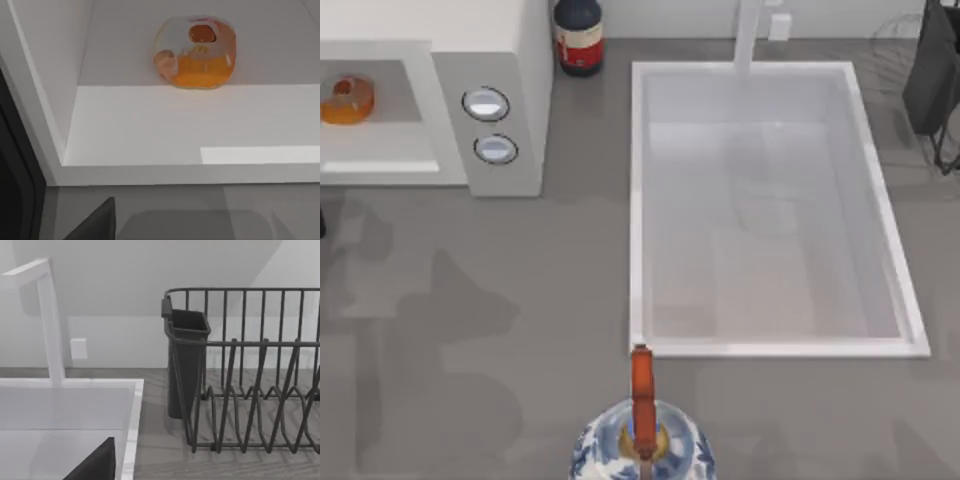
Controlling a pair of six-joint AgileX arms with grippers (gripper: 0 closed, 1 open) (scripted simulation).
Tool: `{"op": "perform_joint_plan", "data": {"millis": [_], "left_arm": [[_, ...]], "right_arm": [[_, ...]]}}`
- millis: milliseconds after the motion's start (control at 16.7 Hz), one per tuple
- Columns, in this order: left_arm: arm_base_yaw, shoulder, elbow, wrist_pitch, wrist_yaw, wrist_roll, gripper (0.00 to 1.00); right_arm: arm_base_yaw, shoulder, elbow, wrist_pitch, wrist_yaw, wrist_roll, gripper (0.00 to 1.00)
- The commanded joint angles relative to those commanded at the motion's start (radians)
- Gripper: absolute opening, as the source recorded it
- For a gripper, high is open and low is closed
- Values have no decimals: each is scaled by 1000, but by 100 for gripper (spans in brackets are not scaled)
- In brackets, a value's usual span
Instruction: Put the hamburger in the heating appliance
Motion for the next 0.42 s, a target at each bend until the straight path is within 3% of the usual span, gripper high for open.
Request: {"op": "perform_joint_plan", "data": {"millis": [240,420], "left_arm": [[0,-126,47,-165,-1,1,100],[0,-146,60,-191,-2,-1,100]], "right_arm": [[0,0,0,0,0,0,100],[0,0,0,0,0,0,100]]}}
